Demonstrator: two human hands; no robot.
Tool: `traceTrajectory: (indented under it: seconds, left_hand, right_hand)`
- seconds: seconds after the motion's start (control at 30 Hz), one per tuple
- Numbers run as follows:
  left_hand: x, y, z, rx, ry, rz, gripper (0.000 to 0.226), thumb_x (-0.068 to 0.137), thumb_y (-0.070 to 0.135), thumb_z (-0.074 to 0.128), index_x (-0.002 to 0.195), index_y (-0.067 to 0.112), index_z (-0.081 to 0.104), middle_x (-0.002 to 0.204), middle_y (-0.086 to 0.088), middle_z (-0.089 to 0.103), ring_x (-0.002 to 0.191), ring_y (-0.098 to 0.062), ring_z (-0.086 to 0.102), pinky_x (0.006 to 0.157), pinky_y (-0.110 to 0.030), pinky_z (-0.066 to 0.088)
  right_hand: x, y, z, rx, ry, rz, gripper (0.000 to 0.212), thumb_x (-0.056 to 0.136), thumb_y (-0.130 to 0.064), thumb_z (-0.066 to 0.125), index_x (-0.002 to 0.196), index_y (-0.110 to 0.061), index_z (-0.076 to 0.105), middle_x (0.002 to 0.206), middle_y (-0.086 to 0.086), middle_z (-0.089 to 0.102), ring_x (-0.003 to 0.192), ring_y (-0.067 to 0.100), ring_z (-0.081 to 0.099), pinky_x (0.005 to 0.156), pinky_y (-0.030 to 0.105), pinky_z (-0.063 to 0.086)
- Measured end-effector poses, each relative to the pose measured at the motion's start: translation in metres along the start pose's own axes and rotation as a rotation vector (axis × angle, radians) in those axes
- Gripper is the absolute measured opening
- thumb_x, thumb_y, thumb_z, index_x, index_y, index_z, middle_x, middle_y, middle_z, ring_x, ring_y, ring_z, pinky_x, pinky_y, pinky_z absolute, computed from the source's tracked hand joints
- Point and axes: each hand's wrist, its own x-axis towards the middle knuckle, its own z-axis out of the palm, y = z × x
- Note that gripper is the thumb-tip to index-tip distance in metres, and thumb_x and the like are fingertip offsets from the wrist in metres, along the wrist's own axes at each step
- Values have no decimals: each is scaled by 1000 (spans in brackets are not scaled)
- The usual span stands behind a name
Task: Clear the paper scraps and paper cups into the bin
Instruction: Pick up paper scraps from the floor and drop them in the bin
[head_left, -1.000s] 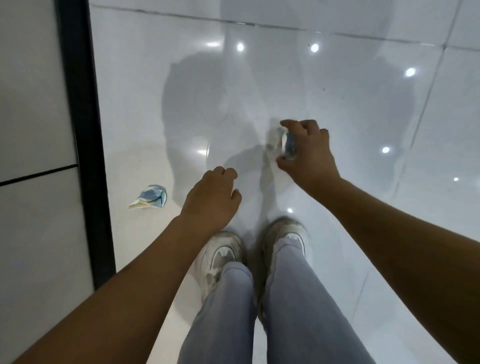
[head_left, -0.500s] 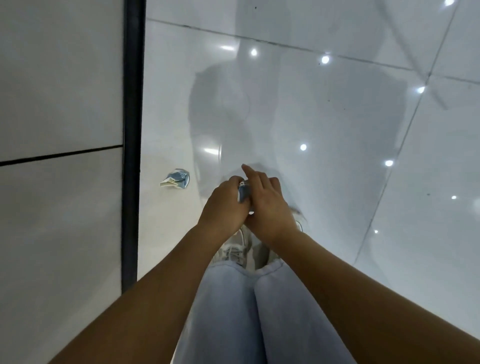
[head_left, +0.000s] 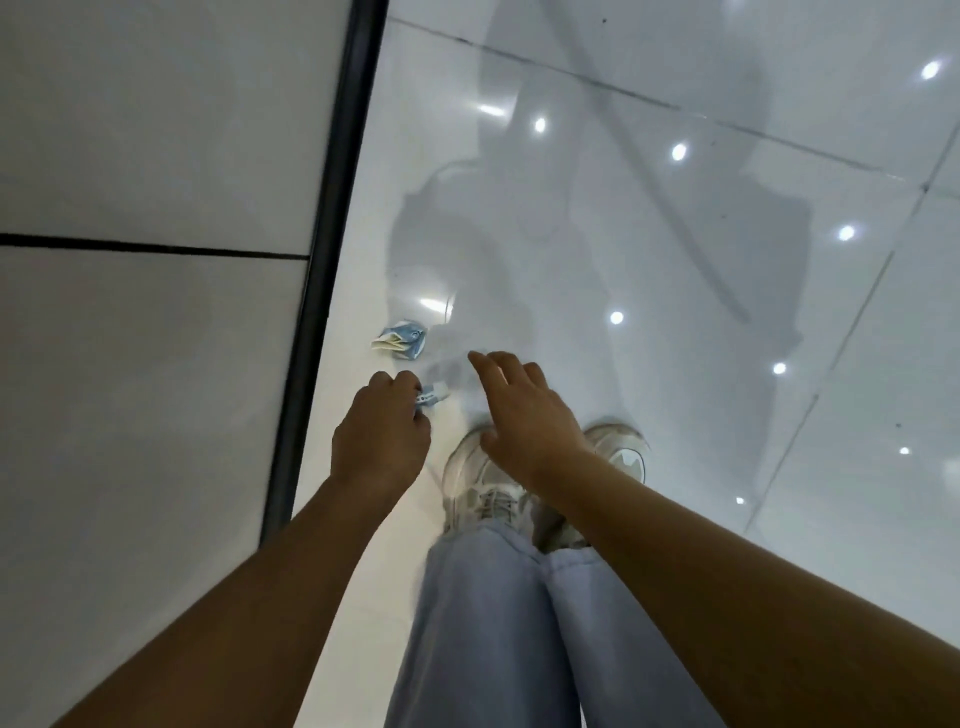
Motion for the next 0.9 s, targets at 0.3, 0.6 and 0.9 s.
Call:
traceTrajectory:
  seconds: [0.3,0.6,0.9]
  left_hand:
    - [37,-72,28,280,-19,79,26,93,20,47,119,16,52,109,-5,51,100,-22,51,76,-34,50]
    - [32,-74,36,392,-69,153,23,93,20,45,116,17,47,110,-5,47,98,-22,51,68,-31,39]
    - [-78,47,-74,487,-48,350,23,94,17,47,116,16,48,106,-4,50,94,-18,52,61,-25,31]
  right_hand:
    - [117,-54,59,-97,58,-86,70,83,-13,64,143,-20,31,147,8,32,131,32,33,97,43,43]
    - [98,-25,65,-60,87,-145,29,96,-11,46,123,-16,57,125,5,55,120,24,41,88,38,49]
    - [-67,-42,-65,128,263,80,27,96,-9,49,119,-16,62,130,2,55,121,23,42,89,34,48]
